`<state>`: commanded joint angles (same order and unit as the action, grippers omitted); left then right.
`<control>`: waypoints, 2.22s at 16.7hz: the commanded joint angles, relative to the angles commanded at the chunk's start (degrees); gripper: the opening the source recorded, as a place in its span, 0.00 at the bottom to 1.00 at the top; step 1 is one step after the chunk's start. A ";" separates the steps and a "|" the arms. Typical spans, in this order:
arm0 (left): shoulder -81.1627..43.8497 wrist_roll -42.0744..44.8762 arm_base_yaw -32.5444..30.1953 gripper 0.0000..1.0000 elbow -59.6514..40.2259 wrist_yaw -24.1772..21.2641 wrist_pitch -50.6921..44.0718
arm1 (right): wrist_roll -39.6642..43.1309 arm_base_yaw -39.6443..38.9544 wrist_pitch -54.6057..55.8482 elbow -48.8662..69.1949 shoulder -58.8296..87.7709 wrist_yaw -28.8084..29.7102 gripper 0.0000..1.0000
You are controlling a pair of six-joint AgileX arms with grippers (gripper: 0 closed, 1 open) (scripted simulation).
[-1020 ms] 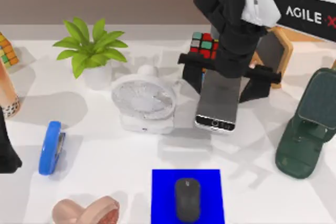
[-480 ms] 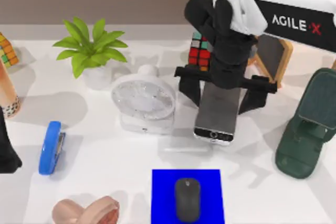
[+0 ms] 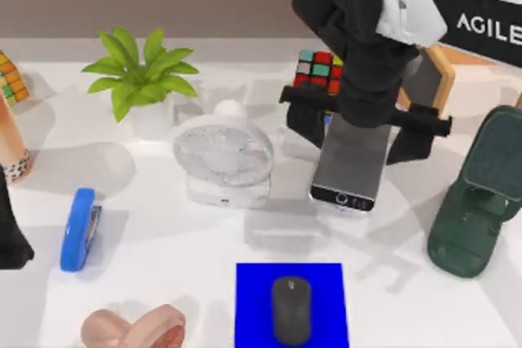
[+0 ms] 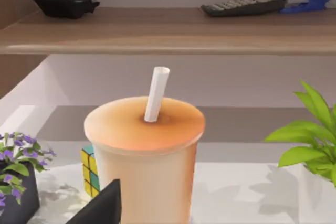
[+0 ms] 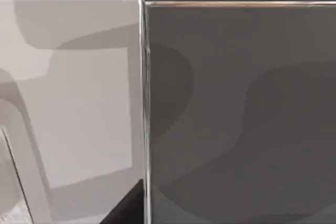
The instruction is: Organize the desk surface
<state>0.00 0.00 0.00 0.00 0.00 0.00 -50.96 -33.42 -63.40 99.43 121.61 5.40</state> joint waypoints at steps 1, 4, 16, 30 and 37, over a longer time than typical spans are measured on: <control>0.00 0.00 0.00 1.00 0.00 0.00 0.00 | -1.41 -1.11 0.48 -1.11 -2.81 2.17 0.00; 0.00 0.00 0.00 1.00 0.00 0.00 0.00 | -6.56 -5.42 2.37 -6.49 -12.82 11.04 0.00; 0.00 0.00 0.00 1.00 0.00 0.00 0.00 | -26.27 -21.86 7.53 -41.31 -42.71 53.93 0.00; 0.00 0.00 0.00 1.00 0.00 0.00 0.00 | -18.80 -26.05 8.81 -46.95 -48.82 54.87 0.00; 0.00 0.00 0.00 1.00 0.00 0.00 0.00 | -12.32 -21.88 21.67 -49.12 -53.24 54.12 0.00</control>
<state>0.00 0.00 0.00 0.00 0.00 0.00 -63.28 -55.29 -41.73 50.31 68.37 59.52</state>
